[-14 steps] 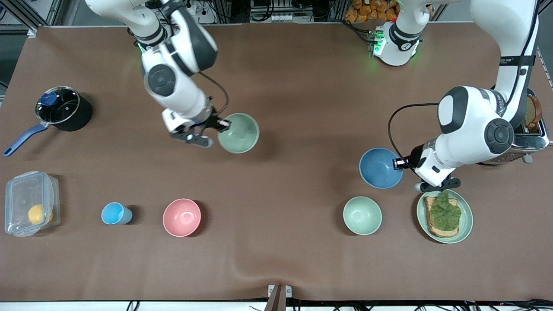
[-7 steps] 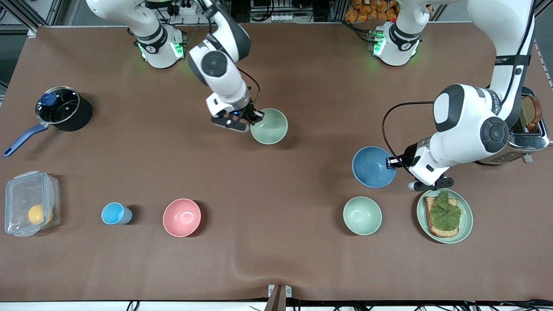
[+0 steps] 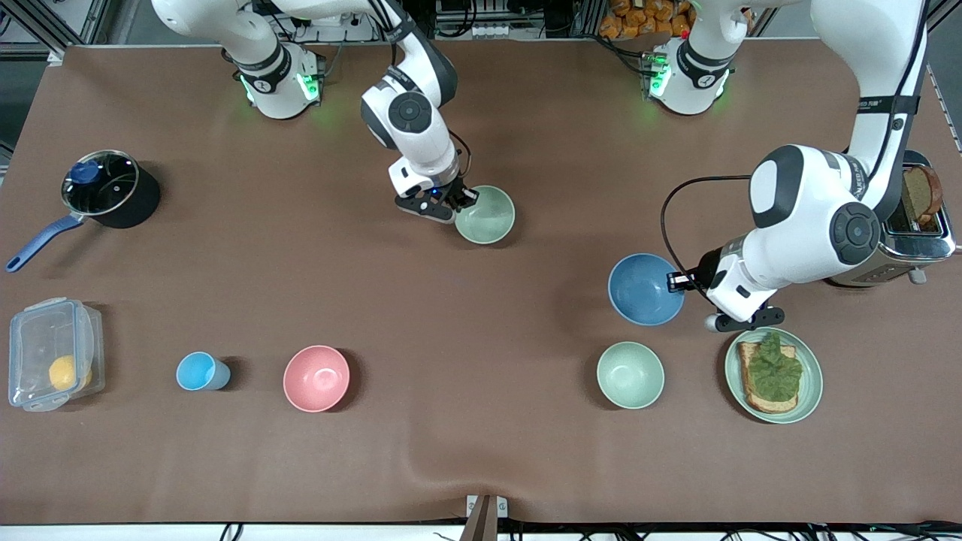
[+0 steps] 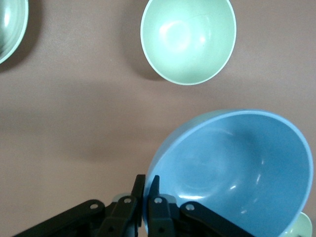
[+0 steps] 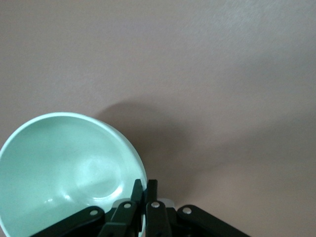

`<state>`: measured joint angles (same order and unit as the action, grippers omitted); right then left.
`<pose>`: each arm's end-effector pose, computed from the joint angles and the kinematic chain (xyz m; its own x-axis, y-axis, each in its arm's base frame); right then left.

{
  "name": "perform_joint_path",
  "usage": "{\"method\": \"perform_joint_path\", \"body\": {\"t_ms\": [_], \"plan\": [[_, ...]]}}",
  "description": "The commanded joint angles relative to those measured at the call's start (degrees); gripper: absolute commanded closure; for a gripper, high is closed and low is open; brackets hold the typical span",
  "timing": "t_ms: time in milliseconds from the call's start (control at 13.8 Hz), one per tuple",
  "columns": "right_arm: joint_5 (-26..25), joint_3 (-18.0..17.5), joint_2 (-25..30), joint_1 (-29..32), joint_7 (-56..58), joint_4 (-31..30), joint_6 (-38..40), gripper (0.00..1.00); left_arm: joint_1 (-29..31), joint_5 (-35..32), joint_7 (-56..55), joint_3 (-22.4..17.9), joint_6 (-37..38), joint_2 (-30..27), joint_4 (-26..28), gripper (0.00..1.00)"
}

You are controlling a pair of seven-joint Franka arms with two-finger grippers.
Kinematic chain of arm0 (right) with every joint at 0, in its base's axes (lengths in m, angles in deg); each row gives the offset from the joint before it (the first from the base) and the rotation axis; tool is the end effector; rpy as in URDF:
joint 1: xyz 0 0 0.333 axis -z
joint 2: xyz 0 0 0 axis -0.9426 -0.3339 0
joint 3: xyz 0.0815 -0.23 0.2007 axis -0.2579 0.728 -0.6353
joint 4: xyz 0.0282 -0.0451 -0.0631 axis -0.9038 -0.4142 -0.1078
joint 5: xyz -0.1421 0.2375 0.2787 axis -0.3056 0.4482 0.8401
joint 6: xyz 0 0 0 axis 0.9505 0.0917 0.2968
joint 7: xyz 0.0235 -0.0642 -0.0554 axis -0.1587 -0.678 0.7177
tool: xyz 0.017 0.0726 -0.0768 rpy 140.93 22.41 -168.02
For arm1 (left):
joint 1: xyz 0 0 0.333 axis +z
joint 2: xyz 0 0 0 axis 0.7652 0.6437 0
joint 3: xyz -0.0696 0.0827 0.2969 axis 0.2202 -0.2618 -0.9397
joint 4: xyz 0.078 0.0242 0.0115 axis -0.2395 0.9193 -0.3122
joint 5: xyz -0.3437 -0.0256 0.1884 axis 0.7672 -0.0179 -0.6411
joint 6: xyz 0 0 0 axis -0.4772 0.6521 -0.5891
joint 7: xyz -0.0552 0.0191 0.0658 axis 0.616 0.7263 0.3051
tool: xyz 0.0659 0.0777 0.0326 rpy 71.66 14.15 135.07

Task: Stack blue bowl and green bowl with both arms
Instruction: 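Carry the green bowl to the table middle with the right gripper, then lift the blue bowl with the left gripper over the green bowl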

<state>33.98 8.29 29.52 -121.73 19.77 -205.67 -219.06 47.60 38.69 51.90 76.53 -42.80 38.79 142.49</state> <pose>0.3685 0.4474 0.2369 0.9294 -0.3621 -0.0711 -0.3686 -0.9206 -0.1291 0.6114 -0.1449 0.3621 0.9801 0.1296 -0.1502 0.1599 -0.9643 0.2110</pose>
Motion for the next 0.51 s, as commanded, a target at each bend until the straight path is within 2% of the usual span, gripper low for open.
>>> {"method": "perform_joint_path", "body": {"t_ms": [0, 72, 145, 217, 361, 434], "plan": [[-1.0, 1.0, -1.1, -2.2, -2.9, -1.1, -3.4, 1.00, 0.1, 1.2, -0.9, 0.2, 1.1, -0.3, -0.5, 1.00], [-1.0, 1.0, -1.1, -2.0, -2.9, -1.1, -3.4, 0.94, 0.1, 1.2, -0.9, 0.2, 1.1, -0.3, -0.5, 1.00], [-1.0, 1.0, -0.9, -1.8, -2.9, -1.1, -3.2, 0.54, 0.0, 1.2, -0.9, 0.2, 1.0, -0.2, -0.5, 1.00], [-1.0, 1.0, -0.9, -1.5, -3.4, -1.0, -2.9, 0.23, 0.0, 1.2, -0.9, 0.2, 1.1, -0.2, -0.5, 1.00], [-0.8, 1.5, -0.5, -1.2, -4.4, -0.8, -2.4, 0.00, 0.1, 1.2, -0.9, 0.2, 1.1, -0.2, -0.5, 1.00], [-0.8, 1.5, 0.2, -0.5, -4.8, -0.3, -1.0, 0.00, 0.1, 1.2, -0.8, 0.2, 1.1, -0.3, -0.5, 1.00]]}}
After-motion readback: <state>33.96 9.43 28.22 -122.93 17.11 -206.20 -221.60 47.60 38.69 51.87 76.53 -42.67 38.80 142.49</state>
